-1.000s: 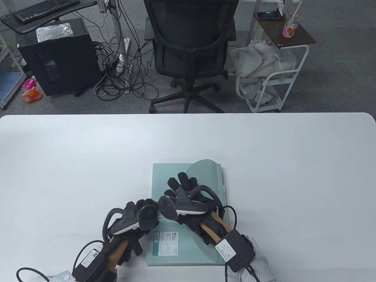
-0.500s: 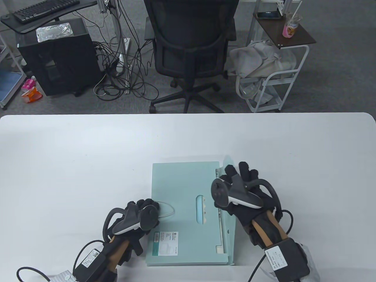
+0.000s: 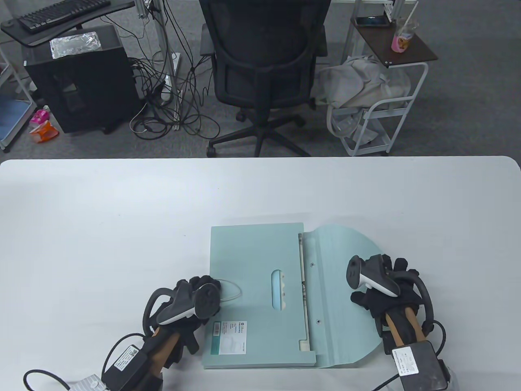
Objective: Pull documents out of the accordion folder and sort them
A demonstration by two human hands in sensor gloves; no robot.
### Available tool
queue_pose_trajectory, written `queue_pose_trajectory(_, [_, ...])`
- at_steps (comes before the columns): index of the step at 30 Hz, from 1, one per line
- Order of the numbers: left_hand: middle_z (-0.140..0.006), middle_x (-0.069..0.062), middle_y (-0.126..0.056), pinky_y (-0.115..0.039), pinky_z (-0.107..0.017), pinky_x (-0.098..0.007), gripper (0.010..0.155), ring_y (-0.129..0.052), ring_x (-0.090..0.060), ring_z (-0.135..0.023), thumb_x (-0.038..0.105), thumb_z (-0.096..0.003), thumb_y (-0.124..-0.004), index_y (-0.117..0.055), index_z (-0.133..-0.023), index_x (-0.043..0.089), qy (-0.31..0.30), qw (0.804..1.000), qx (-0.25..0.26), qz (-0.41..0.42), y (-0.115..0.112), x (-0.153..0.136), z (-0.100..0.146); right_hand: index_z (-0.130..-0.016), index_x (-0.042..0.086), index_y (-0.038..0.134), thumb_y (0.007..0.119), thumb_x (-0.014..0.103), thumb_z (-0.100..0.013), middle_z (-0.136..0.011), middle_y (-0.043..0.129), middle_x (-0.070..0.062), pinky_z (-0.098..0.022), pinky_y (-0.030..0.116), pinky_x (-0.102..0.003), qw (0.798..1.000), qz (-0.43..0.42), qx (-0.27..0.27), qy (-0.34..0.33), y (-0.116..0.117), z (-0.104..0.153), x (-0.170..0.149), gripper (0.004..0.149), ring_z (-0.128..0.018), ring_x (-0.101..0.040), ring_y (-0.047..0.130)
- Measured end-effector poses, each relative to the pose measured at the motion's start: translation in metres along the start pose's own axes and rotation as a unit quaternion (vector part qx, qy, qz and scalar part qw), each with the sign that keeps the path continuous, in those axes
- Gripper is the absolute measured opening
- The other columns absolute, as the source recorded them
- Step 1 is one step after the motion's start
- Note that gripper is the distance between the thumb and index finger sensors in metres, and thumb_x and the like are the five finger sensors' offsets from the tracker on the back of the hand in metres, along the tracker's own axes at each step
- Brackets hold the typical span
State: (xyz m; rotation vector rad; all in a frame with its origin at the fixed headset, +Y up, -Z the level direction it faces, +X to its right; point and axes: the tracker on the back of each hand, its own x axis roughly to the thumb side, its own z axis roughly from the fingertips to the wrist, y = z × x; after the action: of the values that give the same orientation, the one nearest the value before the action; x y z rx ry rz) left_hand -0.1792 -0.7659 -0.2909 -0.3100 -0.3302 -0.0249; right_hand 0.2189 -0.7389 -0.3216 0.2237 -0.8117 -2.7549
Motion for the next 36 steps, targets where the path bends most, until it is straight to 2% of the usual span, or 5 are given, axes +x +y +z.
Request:
queue_pose_trajectory(5, [-0.12,-0.005,-0.052,-0.051,-0.077,-0.057,0.064,-0.06,-0.036,-0.11,0.047,-0.0583,-0.063,-0.045,-0.116,0.025,0.006,1.0,-0.004,-0.003,0.002,0.001,-0.001,-0.101,0.011,0.007,0.046,0.056,-0.043,-0.113,0.015,-0.023,-0.073,0.03,-0.071,0.998,-0.035,0.043,0.001,0.029,-0.021,0.0,0.084,-0.099,-0.058,0.019])
queue_pose_trajectory(12, [-0.12,-0.007,-0.054,-0.055,-0.076,-0.058,0.065,-0.062,-0.038,-0.109,0.046,-0.0582,-0.066,-0.047,-0.116,0.023,0.02,0.999,-0.036,-0.024,0.012,0.009,-0.006,-0.1,0.012,0.006,0.046,0.057,-0.041,-0.111,0.013,-0.025,-0.073,0.033,-0.07,0.996,-0.074,0.053,-0.002,0.04,-0.028,-0.005,0.084,-0.1,-0.057,0.023])
queue_pose_trajectory(19, [-0.122,-0.02,-0.047,-0.052,-0.075,-0.062,0.08,-0.057,-0.047,-0.109,0.058,-0.0585,-0.059,-0.041,-0.121,0.011,0.092,0.974,-0.199,-0.058,0.045,0.042,-0.026,-0.1,0.009,0.007,0.045,0.055,-0.04,-0.109,0.013,-0.029,-0.073,0.038,-0.069,0.996,-0.071,0.045,0.017,0.041,-0.033,0.005,0.085,-0.1,-0.057,0.03])
queue_pose_trajectory(23, [-0.122,-0.019,-0.052,-0.052,-0.075,-0.063,0.079,-0.061,-0.048,-0.108,0.059,-0.0578,-0.059,-0.047,-0.12,0.012,0.117,0.969,-0.175,-0.13,0.06,0.077,-0.043,-0.1,0.009,0.007,0.045,0.055,-0.04,-0.109,0.013,-0.029,-0.073,0.038,-0.069,0.995,-0.092,0.025,0.013,0.045,-0.032,0.004,0.085,-0.099,-0.057,0.03])
queue_pose_trajectory(36, [-0.127,-0.015,-0.025,-0.036,-0.079,-0.068,0.077,-0.031,-0.046,-0.117,0.059,-0.0574,-0.058,-0.035,-0.122,0.025,-0.028,0.986,-0.07,-0.146,0.071,0.203,-0.08,-0.1,0.009,0.007,0.046,0.056,-0.041,-0.108,0.011,-0.029,-0.072,0.039,-0.069,0.99,-0.143,0.007,-0.002,0.05,-0.03,0.0,0.085,-0.098,-0.059,0.026])
